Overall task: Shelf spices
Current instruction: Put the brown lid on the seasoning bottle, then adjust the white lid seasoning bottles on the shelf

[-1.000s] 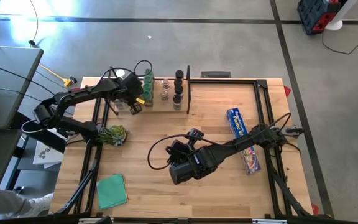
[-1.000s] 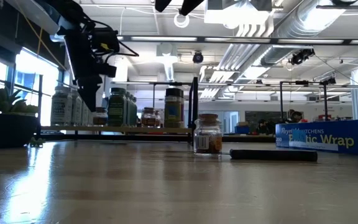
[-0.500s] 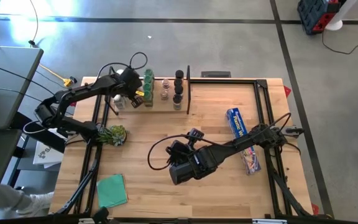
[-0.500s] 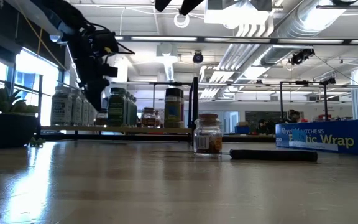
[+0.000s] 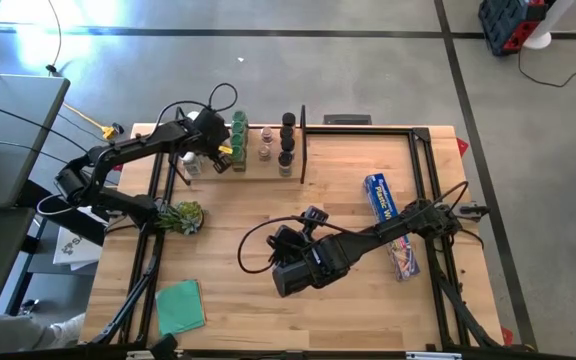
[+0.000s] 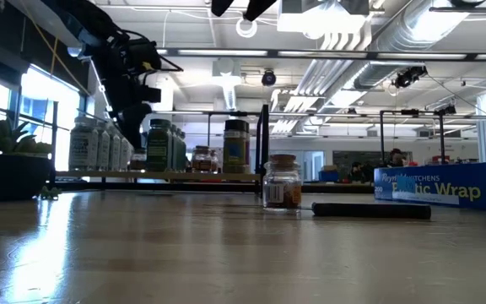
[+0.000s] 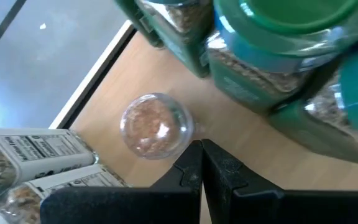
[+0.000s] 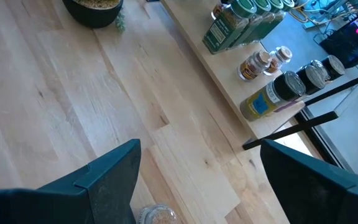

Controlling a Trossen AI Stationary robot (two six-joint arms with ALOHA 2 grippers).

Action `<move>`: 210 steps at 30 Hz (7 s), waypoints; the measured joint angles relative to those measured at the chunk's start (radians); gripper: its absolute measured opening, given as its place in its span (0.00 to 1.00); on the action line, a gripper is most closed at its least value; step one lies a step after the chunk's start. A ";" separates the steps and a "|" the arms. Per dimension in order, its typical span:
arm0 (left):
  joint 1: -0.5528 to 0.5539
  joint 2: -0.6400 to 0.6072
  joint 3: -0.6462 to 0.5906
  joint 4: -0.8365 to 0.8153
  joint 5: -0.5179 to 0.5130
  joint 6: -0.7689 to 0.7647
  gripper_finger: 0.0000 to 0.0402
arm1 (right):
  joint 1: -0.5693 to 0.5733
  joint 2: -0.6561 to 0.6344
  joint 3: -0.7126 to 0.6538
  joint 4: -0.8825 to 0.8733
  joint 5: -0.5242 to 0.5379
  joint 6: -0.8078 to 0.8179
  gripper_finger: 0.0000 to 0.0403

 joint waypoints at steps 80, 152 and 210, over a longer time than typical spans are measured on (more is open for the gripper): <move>0.082 0.072 0.395 -0.737 -0.212 -0.180 0.00 | -0.003 0.000 0.000 0.001 -0.077 0.035 0.81; 0.114 0.036 0.321 -0.621 -0.124 -0.116 0.00 | 0.001 0.001 0.000 0.001 -0.076 0.034 0.81; 0.105 -0.029 0.249 -0.545 -0.184 -0.101 0.00 | 0.000 0.001 0.000 0.001 -0.076 0.034 0.81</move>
